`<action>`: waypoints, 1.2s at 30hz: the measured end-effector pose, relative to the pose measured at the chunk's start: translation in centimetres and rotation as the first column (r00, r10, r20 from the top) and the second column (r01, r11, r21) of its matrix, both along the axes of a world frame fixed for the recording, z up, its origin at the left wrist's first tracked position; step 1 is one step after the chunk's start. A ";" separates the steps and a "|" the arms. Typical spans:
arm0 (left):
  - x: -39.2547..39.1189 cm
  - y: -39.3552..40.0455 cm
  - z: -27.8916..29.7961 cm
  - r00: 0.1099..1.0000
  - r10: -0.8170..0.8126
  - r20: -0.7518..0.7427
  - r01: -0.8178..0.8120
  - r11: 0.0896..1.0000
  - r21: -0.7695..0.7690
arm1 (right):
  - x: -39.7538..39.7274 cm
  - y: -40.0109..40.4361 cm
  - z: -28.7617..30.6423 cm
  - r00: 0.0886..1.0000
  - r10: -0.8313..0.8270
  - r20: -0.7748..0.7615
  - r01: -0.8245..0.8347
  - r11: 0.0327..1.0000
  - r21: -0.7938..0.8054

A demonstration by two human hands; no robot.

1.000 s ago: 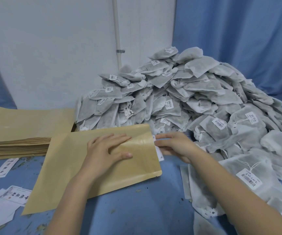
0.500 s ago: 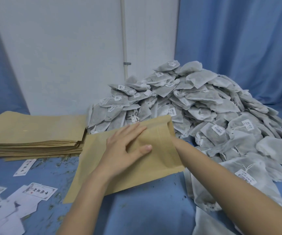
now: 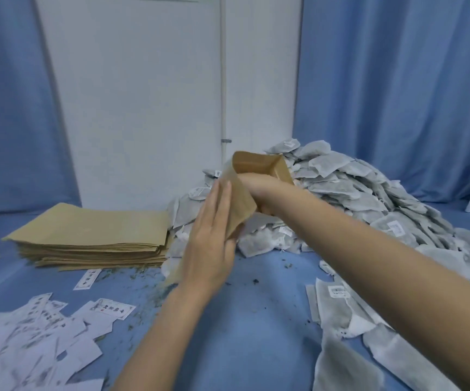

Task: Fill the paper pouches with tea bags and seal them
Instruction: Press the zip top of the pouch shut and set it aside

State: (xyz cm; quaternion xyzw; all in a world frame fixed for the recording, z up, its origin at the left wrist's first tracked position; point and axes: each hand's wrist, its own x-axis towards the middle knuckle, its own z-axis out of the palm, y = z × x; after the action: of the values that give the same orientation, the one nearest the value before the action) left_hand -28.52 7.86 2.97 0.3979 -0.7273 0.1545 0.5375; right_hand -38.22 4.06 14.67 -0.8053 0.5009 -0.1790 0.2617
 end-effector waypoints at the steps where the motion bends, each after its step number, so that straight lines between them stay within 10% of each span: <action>1: 0.6 0.1 0.5 0.996 -0.009 -0.085 0.011 1.000 0.021 | 0.1 0.4 0.4 1.000 -0.007 0.028 0.007 1.000 -0.008; 10: 6.2 2.1 5.6 0.755 -0.146 -0.639 0.344 0.918 0.198 | -3.6 2.3 4.5 0.996 0.071 -0.059 -0.090 0.892 -0.443; 19: 10.6 2.8 7.0 0.505 -0.274 -0.818 0.740 0.626 0.247 | -4.9 1.7 5.1 0.975 0.155 -0.157 -0.218 0.779 -0.588; 25: 10.9 2.5 5.5 0.398 -0.258 -0.880 0.780 0.601 0.177 | -3.8 0.1 4.0 0.978 -0.002 -0.207 -0.153 0.667 -0.729; 36: 10.1 1.0 6.6 0.569 -0.130 -0.812 0.494 0.843 0.211 | -1.1 -0.5 3.5 0.955 -0.003 -0.297 -0.223 0.652 -0.724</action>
State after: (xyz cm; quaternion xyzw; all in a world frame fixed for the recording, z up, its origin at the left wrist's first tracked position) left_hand -18.41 8.81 9.55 0.3904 -0.5008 -0.2897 0.7162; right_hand -39.35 3.52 18.15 -0.8868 0.3628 -0.2411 -0.1547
